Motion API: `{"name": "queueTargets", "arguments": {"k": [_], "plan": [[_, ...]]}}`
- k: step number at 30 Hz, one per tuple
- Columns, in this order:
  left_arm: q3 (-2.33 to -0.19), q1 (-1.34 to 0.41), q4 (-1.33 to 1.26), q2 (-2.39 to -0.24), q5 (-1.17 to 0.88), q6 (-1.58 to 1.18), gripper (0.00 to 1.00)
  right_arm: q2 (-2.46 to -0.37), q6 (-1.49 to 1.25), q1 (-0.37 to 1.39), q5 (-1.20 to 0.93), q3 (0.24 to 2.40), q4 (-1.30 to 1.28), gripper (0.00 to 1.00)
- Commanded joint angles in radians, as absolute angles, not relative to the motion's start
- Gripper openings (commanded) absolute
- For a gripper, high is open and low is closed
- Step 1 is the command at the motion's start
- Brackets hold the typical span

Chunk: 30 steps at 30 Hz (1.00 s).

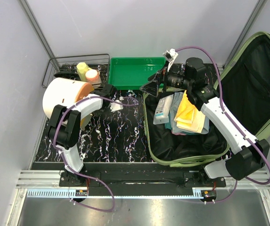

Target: Open, take out, and arrange the luggage

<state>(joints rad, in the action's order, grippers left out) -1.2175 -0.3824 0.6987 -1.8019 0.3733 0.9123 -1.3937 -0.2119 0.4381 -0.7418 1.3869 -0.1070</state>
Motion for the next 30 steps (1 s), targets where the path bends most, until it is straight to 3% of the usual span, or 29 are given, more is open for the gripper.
{"name": "queueTargets", "arguments": {"k": [1,9,11,20,30], "plan": [[-1.239,-0.354,0.681,-1.795,0.483,1.0,0.32,-1.351,-0.195,0.431,-0.726,1.387,-0.1,1.0],[-1.313,-0.544,0.946,-1.643,0.327,1.066,0.6,-1.359,-0.201,0.431,-0.738,1.385,-0.1,1.0],[-1.302,-0.56,0.975,-1.612,0.33,1.139,0.63,-1.364,-0.204,0.431,-0.744,1.391,-0.098,1.0],[-1.216,-0.515,1.069,-1.532,0.376,1.411,0.62,-1.371,-0.227,0.431,-0.761,1.388,-0.092,1.0],[-1.229,-0.465,1.011,-1.566,0.423,1.483,0.59,-1.356,-0.236,0.433,-0.765,1.378,-0.094,1.0]]}}
